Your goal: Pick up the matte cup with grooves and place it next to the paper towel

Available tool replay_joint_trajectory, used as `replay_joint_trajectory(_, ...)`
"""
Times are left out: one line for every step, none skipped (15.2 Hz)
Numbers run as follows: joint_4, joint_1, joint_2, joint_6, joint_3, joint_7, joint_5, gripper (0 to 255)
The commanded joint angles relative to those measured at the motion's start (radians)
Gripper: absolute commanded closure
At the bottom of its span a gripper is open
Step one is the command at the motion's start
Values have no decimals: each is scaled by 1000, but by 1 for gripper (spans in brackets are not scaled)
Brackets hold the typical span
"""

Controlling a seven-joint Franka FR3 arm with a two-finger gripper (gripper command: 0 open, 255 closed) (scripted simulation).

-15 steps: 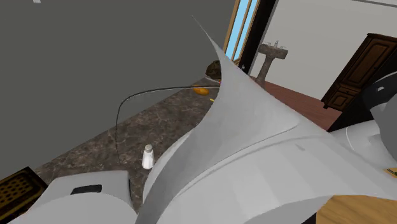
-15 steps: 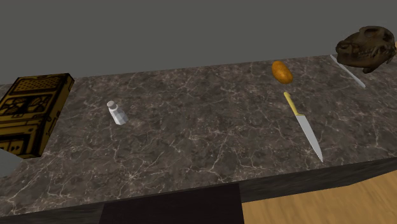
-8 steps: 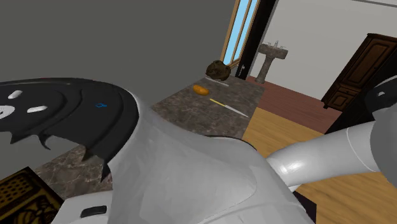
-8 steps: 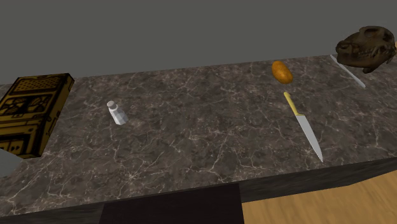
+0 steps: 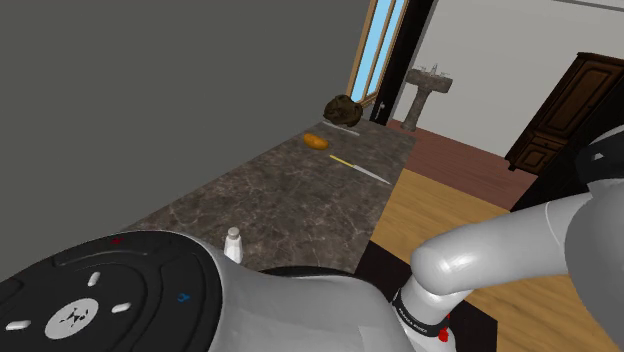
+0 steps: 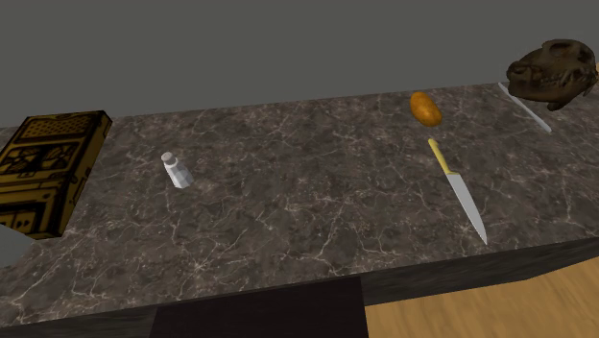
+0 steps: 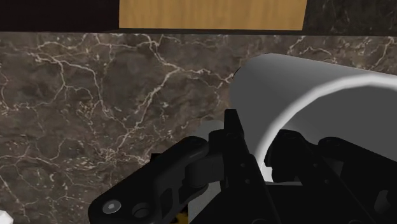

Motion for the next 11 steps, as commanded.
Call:
replay_joint_trajectory(-18,-10,-3,24,19,-7,11,255)
replay_joint_trajectory(-26,-16,-5,35,30,-11,16,255)
replay_joint_trajectory(-33,-22,-7,46,40,-15,21,255)
replay_joint_trajectory(-41,-29,-9,57,52,-19,27,255)
replay_joint_trajectory(-48,-36,-11,68,63,-22,33,255)
replay_joint_trajectory(-55,-43,-13,78,75,-26,39,255)
replay_joint_trajectory(-62,-51,-15,89,86,-31,45,255)
replay_joint_trajectory(-68,-58,-18,99,99,-35,52,255)
replay_joint_trajectory(-74,-66,-20,110,111,-39,58,255)
replay_joint_trajectory(-80,-75,-23,120,123,-44,65,255)
replay_joint_trajectory(-86,-83,-26,130,136,-48,72,255)
